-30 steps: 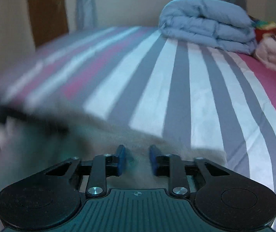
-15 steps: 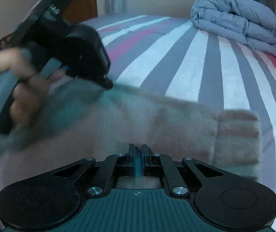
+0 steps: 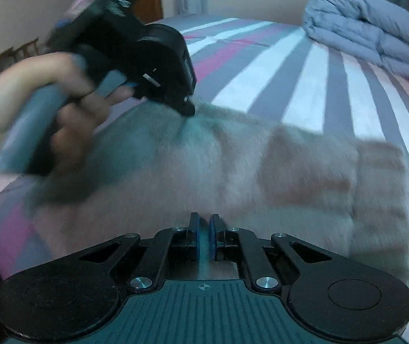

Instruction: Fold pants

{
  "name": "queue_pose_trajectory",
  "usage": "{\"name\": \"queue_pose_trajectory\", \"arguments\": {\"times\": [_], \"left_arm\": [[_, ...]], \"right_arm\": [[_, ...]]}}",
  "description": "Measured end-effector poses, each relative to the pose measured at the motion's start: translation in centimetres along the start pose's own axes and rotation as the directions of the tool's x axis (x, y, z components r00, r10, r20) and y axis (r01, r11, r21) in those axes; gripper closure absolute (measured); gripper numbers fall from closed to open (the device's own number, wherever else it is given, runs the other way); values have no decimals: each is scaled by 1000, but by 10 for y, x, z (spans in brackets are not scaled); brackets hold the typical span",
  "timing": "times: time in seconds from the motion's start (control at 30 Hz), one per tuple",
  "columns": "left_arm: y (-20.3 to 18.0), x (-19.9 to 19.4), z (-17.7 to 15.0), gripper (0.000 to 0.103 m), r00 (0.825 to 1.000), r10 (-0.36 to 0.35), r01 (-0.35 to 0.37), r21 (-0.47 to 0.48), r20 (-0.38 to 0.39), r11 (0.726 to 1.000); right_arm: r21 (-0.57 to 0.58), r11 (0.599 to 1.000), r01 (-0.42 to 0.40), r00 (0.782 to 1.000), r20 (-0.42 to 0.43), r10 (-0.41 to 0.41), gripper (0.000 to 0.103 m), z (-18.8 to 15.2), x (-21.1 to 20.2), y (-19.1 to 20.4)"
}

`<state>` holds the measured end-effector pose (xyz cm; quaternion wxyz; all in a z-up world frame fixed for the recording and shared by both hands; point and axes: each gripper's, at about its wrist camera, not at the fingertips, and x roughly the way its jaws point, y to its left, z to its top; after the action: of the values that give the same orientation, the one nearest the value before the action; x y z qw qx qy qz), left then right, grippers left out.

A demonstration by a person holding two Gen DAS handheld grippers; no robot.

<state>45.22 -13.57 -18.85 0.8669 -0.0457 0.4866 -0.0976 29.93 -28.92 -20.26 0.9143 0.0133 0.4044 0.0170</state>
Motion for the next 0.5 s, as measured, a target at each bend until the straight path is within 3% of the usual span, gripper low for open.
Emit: {"name": "queue_pose_trajectory", "arguments": {"times": [0.13, 0.17, 0.23, 0.33, 0.43, 0.47, 0.5], "left_arm": [[6, -30, -6, 103, 1000, -22, 22, -30, 13, 999], [7, -47, -10, 98, 999, -36, 37, -13, 36, 999], [8, -75, -21, 75, 997, -13, 12, 20, 71, 1000], [13, -108, -53, 75, 995, -16, 10, 72, 96, 997], [22, -114, -91, 75, 999, -25, 24, 51, 28, 998], [25, -112, -105, 69, 1000, 0, -1, 58, 19, 998], [27, -108, -116, 65, 1000, 16, -16, 69, 8, 997]], "right_arm": [[-1, 1000, 12, 1000, -22, -12, 96, -1, -14, 2], [-8, 1000, 13, 1000, -28, -13, 96, 1, -17, 4], [-12, 1000, 25, 1000, -17, -25, 95, 8, -27, 4], [35, 999, 4, 997, 80, -7, 92, 13, -49, 11], [12, 1000, -10, 996, 92, 9, 69, 16, -50, 27], [-5, 1000, -2, 996, 87, 3, 55, 12, -47, 33], [-28, 1000, 4, 997, 72, -2, 50, 5, -43, 40]]}}
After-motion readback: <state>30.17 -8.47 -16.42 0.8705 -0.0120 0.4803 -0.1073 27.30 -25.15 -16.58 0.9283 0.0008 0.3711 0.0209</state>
